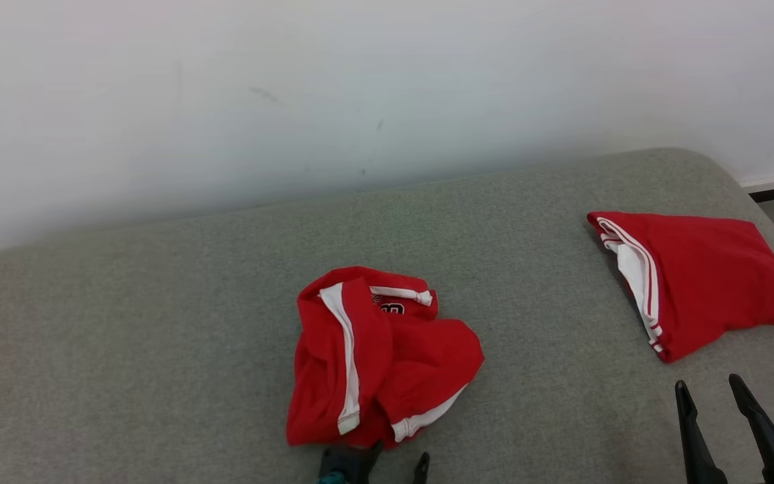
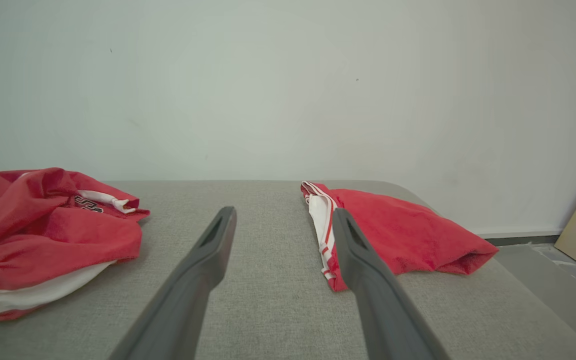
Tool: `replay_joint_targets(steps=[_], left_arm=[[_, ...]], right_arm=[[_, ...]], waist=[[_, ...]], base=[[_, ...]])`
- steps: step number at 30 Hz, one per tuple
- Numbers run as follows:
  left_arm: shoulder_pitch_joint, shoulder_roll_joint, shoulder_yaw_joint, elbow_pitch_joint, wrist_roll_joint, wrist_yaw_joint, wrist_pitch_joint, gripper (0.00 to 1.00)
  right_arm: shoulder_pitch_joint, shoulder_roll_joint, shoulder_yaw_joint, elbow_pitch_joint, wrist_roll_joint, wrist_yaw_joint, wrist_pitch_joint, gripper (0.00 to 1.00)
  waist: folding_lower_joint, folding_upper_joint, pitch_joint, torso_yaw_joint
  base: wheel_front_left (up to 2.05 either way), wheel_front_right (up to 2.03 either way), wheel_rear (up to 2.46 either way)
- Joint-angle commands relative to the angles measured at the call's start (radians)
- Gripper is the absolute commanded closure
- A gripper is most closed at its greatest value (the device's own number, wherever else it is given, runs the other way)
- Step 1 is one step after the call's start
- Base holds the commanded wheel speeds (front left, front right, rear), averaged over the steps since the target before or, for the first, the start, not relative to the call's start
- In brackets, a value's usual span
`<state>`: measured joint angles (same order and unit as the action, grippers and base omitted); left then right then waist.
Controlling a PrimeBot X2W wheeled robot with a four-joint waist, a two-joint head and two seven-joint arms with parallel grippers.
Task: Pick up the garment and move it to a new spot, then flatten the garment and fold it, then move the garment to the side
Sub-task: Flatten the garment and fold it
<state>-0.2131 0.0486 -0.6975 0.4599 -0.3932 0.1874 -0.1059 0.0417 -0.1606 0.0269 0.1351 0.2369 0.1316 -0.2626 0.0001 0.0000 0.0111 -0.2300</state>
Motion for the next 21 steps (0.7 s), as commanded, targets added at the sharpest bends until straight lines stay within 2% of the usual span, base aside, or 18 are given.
replay_joint_targets(steps=[1, 9, 13, 14, 15, 16, 17, 21], left_arm=[[-0.025, 0.004, -0.009, 0.022, -0.015, 0.01, -0.01, 0.0], [-0.091, 0.005, -0.04, 0.11, -0.085, 0.053, -0.062, 0.0], [-0.127, 0.005, -0.067, 0.134, -0.111, 0.053, -0.09, 0.0], [-0.134, 0.005, -0.073, 0.139, -0.122, 0.05, -0.094, 0.54], [-0.141, 0.005, -0.079, 0.144, -0.13, 0.049, -0.099, 0.65], [-0.149, 0.005, -0.084, 0.151, -0.139, 0.049, -0.101, 0.85], [-0.157, 0.005, -0.092, 0.158, -0.15, 0.048, -0.104, 1.0], [-0.182, 0.004, -0.116, 0.201, -0.182, 0.03, -0.107, 1.0]], right_arm=[[-0.017, -0.005, -0.001, 0.004, 0.004, -0.002, -0.002, 0.0], [-0.025, -0.007, 0.002, 0.008, 0.011, -0.002, -0.002, 0.0], [-0.033, -0.008, 0.003, 0.01, 0.012, -0.002, -0.002, 0.0], [-0.034, -0.008, 0.003, 0.01, 0.013, -0.002, -0.002, 0.0], [-0.035, -0.007, 0.002, 0.011, 0.013, -0.002, -0.002, 0.0], [-0.036, -0.007, 0.002, 0.011, 0.013, -0.002, -0.002, 0.0], [-0.036, -0.007, 0.002, 0.012, 0.013, -0.002, -0.002, 0.0], [-0.039, -0.004, 0.006, 0.014, 0.012, -0.002, -0.002, 0.0]], waist=[[-0.0001, 0.0, 0.011, -0.018], [-0.0001, 0.0, 0.025, -0.047], [-0.0001, 0.0, 0.033, -0.058], [-0.0001, 0.0, 0.034, -0.06], [-0.0001, 0.0, 0.036, -0.062], [-0.0001, 0.0, 0.037, -0.063], [-0.0001, 0.0, 0.037, -0.065], [-0.0001, 0.0, 0.04, -0.072]], base=[[0.0, 0.0, 0.0], [0.0, 0.0, 0.0], [0.0, 0.0, 0.0], [0.0, 0.0, 0.0], [0.0, 0.0, 0.0], [0.0, 0.0, 0.0], [0.0, 0.0, 0.0], [0.0, 0.0, 0.0]])
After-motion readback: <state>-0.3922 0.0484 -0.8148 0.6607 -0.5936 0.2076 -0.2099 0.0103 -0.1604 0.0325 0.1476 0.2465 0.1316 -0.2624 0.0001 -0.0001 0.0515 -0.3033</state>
